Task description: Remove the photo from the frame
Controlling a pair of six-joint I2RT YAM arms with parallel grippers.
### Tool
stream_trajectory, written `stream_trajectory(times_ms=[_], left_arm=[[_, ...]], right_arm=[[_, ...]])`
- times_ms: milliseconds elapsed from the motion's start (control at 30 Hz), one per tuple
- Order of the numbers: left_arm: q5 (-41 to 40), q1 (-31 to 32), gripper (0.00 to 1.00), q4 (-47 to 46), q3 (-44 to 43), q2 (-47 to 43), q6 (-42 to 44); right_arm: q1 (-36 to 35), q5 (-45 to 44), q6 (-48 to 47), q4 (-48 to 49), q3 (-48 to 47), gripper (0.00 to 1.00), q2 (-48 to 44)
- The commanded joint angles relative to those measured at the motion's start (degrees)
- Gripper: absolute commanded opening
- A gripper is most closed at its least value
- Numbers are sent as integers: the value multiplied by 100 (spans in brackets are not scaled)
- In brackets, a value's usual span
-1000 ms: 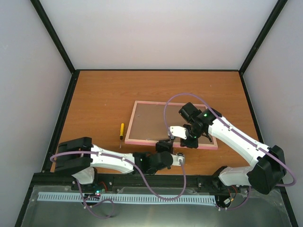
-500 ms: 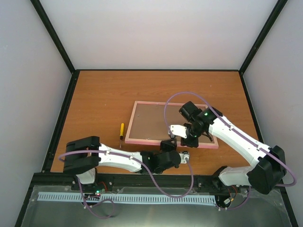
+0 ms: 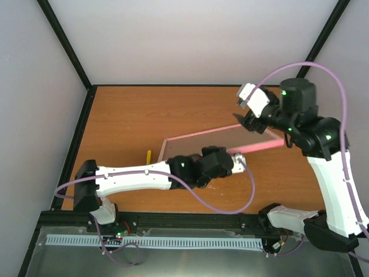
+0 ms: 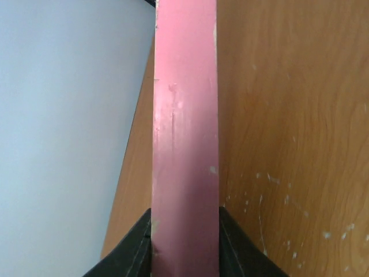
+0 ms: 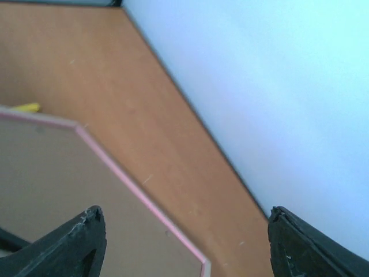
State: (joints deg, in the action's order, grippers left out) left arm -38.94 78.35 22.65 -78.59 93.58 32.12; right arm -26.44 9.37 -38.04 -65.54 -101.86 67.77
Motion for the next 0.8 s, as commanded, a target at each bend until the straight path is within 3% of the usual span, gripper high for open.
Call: stream_trajectory(times_ms=[0,233,433,600,767], left_arm=[[219,-231,5,986,-1617,-182,-1092],[1718,-1187,1,2772,-3703,297,-2559],[3384,-2293,1,3105,-4390,491,-3654],[5436,-3642,1,2618,-4090,495,-4968],[6767,-4548,1,1422,-2884,427,-5832]], right_arm=[[126,-774,354,358,-493,74,-64],[169,-1421,488,695,-728,73,-75],[174,-1577,495,757,-830,73,-88],[198,-1514,585,828,-811,72,-26],[237,-1507,536,912,-436,72,-45]])
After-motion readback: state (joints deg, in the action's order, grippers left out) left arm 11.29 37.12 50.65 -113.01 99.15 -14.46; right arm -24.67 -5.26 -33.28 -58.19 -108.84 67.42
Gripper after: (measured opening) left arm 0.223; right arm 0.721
